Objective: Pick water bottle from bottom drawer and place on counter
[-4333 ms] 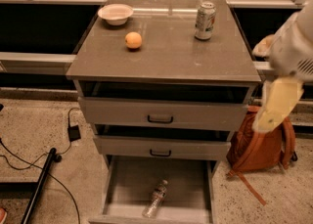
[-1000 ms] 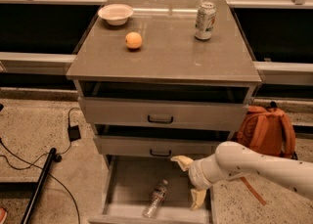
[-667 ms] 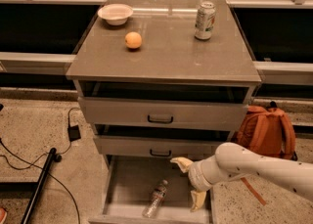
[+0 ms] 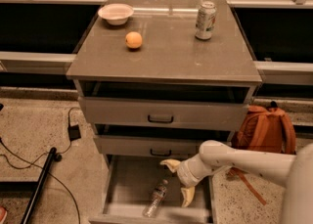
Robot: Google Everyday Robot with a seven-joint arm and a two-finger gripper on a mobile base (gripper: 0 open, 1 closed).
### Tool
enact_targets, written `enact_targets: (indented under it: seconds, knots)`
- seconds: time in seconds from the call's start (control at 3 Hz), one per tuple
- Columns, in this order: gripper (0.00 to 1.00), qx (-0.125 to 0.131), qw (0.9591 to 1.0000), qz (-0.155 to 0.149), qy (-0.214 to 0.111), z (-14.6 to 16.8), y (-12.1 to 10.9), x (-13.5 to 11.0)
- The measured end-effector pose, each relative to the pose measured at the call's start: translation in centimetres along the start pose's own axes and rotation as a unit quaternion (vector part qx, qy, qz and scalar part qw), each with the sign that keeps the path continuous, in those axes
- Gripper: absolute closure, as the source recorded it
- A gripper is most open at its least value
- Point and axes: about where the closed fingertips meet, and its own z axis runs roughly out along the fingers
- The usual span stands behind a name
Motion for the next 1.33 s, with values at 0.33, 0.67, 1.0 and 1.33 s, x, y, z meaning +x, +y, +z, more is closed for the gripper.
enact_targets:
  seconds: [0.33,0.67,1.0,1.33]
  knots:
    - [0.0,-0.02,0.9997,-0.011,0.006,7.1,0.5,3.5]
    - [0.0,-0.025,0.9995,-0.006,0.017,11.8,1.7,7.0]
    - [0.0,-0.022,0.9993,-0.016,0.025,15.4,2.3,8.4]
    - [0.0,-0.032,0.9984,-0.031,0.036,18.8,2.3,8.6]
